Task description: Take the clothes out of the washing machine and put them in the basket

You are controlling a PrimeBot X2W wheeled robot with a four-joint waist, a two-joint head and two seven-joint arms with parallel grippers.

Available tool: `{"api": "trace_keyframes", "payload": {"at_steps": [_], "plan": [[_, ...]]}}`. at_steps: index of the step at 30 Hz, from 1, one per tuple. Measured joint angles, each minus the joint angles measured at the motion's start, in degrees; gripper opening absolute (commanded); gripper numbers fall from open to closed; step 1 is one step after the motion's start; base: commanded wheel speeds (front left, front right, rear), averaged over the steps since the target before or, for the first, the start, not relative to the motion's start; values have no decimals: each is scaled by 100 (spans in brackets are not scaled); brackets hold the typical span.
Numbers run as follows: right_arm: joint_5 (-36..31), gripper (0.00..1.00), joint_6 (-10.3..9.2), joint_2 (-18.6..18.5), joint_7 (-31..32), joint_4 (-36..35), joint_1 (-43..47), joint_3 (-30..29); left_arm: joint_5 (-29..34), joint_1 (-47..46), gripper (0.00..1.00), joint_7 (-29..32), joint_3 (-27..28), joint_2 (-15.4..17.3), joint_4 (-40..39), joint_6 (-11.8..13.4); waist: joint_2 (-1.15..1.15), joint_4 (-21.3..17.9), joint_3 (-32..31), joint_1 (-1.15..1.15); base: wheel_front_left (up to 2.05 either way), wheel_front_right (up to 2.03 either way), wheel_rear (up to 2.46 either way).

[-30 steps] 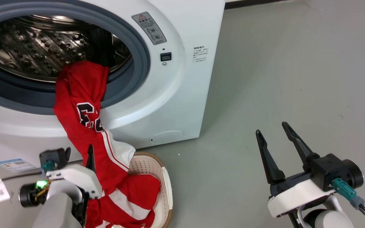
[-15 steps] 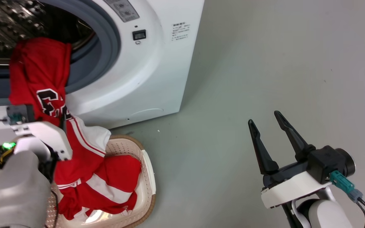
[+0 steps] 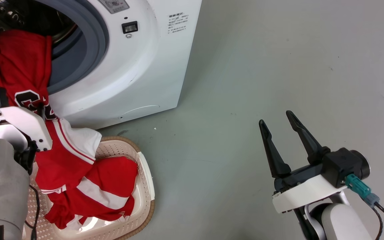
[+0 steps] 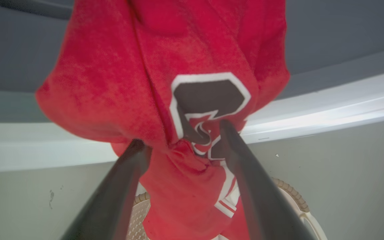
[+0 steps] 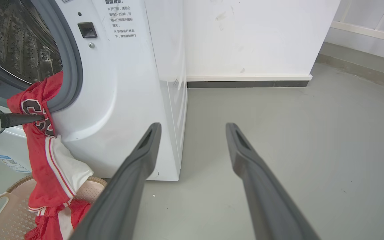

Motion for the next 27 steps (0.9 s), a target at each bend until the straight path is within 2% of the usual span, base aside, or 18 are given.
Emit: {"api": "trace_keyframes", "payload": {"at_steps": [2,9,17,22,27], "plan": [[2,100,0,0,-5,29,-6,1,-48,-7,0,-44,3,-7,36,0,0,-7,-8,0,0,0,0],[7,100,0,0,-26,104,-14,-66,-142,33,0,-342,-1,-53,141,0,0,32,-160,0,0,0,0],[-70,100,0,0,85,85,163,-198,-202,382,0,-1145,-45,-237,-22,1,0,213,-724,-1,0,0,0],[-152,100,0,-1,183,11,366,-267,-202,746,0,-1221,-25,-401,-516,64,0,336,-1091,-1,0,0,0],[-197,100,0,-1,308,-132,577,-407,-181,1415,0,-1224,92,-578,-1603,144,0,523,-1461,-1,0,0,0]]}}
